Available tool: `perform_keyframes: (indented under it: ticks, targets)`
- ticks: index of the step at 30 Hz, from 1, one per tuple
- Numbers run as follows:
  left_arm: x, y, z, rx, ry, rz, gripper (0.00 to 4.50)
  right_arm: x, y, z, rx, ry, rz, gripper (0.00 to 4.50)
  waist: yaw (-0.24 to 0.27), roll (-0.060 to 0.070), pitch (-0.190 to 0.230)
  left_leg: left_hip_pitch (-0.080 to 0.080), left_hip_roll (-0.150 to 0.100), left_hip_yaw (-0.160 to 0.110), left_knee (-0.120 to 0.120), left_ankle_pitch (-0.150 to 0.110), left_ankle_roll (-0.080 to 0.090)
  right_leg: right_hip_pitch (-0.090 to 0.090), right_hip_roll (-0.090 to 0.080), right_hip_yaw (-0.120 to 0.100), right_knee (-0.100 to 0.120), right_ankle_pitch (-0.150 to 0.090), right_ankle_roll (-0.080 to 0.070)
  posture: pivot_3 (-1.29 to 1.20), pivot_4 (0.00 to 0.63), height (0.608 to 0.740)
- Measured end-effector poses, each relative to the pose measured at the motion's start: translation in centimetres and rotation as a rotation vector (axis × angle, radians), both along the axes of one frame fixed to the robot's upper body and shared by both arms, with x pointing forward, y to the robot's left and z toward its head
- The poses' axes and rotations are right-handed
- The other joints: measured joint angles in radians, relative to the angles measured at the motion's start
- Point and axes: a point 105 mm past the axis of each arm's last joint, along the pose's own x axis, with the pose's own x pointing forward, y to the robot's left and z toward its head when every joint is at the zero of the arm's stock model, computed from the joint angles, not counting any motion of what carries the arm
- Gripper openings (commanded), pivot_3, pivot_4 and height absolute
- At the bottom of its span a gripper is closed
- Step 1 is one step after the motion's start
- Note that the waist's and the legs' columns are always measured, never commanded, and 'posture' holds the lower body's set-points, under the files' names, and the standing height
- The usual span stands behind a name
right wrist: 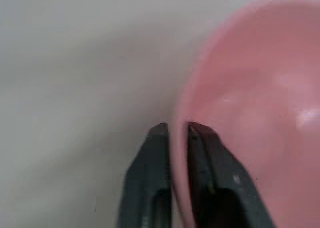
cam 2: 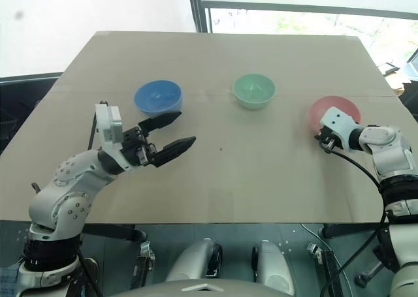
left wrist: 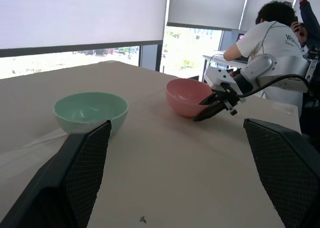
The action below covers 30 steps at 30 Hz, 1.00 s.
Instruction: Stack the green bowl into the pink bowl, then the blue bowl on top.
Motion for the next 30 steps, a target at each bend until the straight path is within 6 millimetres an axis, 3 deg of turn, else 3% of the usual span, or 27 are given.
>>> perform_keyframes:
  ticks: [7,10,14,19,25,30]
  targets:
    - [-0.1,0.2,-0.3,0.0,0.008,0.007,4.5,-0.2,0.1,-0.4,-0.018,0.014,0.032,0.02,0.0,0.001,0.0,0.0,0.0,0.0,0.0,0.0,0.0,0.0,0.0,0.0,0.0,0.0,0.0,0.0,0.15,0.74]
    - [-0.2,0.4,-0.5,0.003,0.01,0.016,4.5,-0.4,1.4,-0.1,-0.031,0.02,0.101,0.02,-0.004,0.001,0.001,0.0,0.0,0.0,0.0,0.0,0.0,-0.001,0.0,0.0,0.0,0.0,0.0,0.0,0.15,0.74]
    - [-0.3,1.4,-0.9,0.024,0.022,0.051,4.5,-1.2,6.4,1.8,-0.028,-0.031,0.269,0.02,-0.012,0.001,0.001,-0.001,0.001,0.0,-0.002,0.0,0.0,-0.002,0.0,0.0,0.0,0.0,0.0,0.0,0.15,0.74]
    - [-0.3,3.5,-2.1,0.062,0.047,0.129,4.5,-5.2,14.6,2.0,-0.009,-0.015,0.534,0.02,-0.005,0.001,0.001,-0.001,0.0,-0.001,-0.002,-0.002,0.003,-0.002,-0.001,0.0,0.0,0.0,0.0,0.0,0.15,0.74]
    - [-0.4,6.0,-3.3,0.096,0.08,0.215,4.5,-8.2,20.6,1.2,0.044,0.026,0.69,0.02,0.003,0.001,0.001,0.0,0.0,-0.002,-0.002,-0.002,0.003,-0.002,-0.002,0.0,0.0,-0.001,-0.001,0.0,0.15,0.74]
    - [-1.0,7.8,-4.4,0.126,0.116,0.271,4.5,-8.1,22.9,1.4,0.025,0.002,0.707,0.02,-0.001,0.001,0.0,0.0,-0.001,-0.001,-0.003,-0.002,0.001,-0.003,-0.002,-0.001,0.0,-0.001,-0.002,0.0,0.15,0.74]
